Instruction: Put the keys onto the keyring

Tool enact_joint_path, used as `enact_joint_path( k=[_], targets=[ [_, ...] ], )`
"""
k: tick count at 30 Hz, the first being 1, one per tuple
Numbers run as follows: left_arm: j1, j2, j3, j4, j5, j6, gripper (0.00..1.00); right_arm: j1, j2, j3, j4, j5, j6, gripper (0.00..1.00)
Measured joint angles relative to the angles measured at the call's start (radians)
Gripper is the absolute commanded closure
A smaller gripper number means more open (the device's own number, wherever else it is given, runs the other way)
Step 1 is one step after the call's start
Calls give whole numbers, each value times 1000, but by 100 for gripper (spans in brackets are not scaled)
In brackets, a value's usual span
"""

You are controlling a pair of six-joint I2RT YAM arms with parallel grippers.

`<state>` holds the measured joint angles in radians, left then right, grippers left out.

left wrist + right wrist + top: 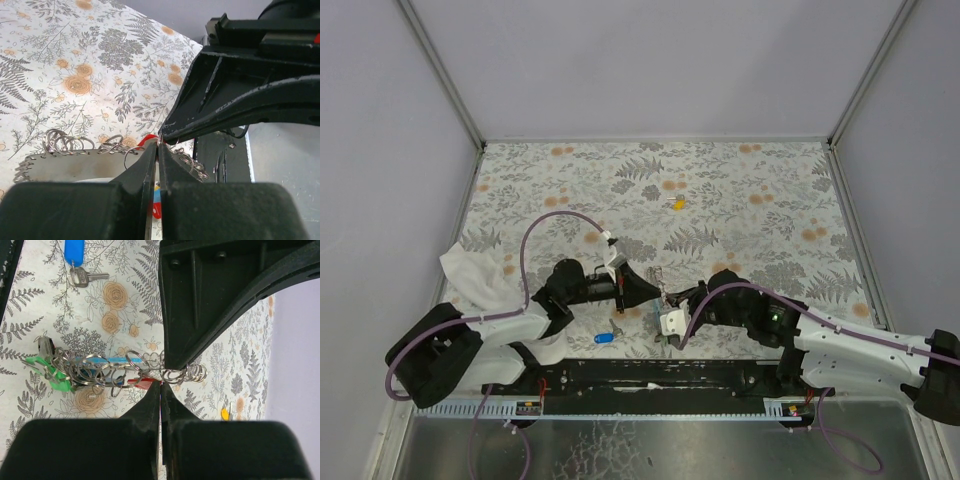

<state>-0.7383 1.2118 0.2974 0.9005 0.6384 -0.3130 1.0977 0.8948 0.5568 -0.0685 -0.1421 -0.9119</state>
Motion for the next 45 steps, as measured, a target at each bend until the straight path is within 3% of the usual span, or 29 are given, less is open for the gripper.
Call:
enact_joint_path(
  k=[10, 15, 23, 24, 30, 36, 45],
  targets=[
    [0, 20, -51, 119, -76, -101, 100, 0, 18, -14, 59, 4, 4, 100],
    [0, 3, -60, 116, -114, -90, 74, 0, 2, -15, 61, 29, 16, 100],
    [8, -163, -69, 32, -235, -14, 61, 0, 40, -14, 42, 110, 97, 100],
    [11, -250, -83, -36, -301, 19, 57, 0, 47, -14, 43, 125, 113, 100],
    [15, -356, -100, -156, -409, 29, 50, 2, 78, -16, 90, 320, 358, 100],
    [16, -438, -103, -283, -560, -19, 29, -42, 178, 0, 44, 519, 696, 100],
    [19, -570, -101, -542, -796, -140, 11, -212, 215, 8, -56, 613, 1098, 92]
  ],
)
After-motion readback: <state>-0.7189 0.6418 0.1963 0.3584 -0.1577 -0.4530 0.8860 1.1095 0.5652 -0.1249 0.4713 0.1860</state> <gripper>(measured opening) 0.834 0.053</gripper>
